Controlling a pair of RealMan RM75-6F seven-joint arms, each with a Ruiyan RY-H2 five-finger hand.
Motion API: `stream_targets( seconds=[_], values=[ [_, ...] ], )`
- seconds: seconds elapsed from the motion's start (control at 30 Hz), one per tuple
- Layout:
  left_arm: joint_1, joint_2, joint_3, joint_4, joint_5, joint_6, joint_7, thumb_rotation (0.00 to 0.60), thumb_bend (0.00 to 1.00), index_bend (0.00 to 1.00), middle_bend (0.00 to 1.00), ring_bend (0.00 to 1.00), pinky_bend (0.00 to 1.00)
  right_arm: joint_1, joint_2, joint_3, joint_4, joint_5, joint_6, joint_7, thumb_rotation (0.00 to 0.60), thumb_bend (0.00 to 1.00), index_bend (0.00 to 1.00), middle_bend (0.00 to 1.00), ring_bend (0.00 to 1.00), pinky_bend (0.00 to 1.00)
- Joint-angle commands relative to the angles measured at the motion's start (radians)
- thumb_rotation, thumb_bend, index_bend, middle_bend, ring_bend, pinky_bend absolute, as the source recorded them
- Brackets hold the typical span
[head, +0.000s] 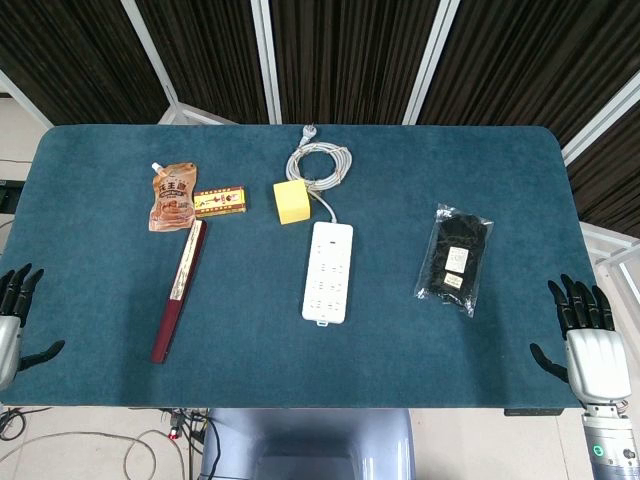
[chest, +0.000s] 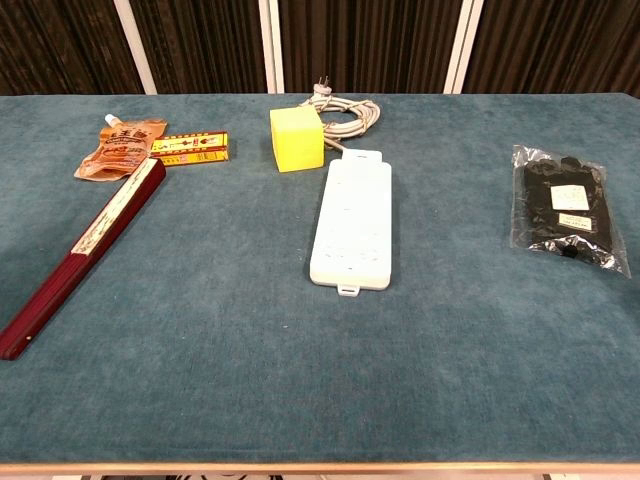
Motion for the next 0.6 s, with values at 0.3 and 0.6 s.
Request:
stream_targets(
  seconds=[0.3, 0.6],
  values=[
    [-0.007, -0.003, 0.007, -0.002, -0.006, -0.025, 0.003, 0.6, 0.0, 0.0, 0.0, 0.0, 0.0, -0.001, 0.0, -0.007, 0.007, -0.004, -0.005, -0.014, 0.6, 0.3, 0.0, 0.0, 0.0, 0.0],
    [-0.011, -0.002, 0.016, -0.019, 0.02, -0.022, 0.014, 0.6, 0.0, 0.0, 0.0, 0.0, 0.0, -0.004, 0.013, -0.012, 0.007, -0.021, 0.003, 0.007, 0.6, 0.3, 0.0, 0.0, 0.0, 0.0]
  ],
)
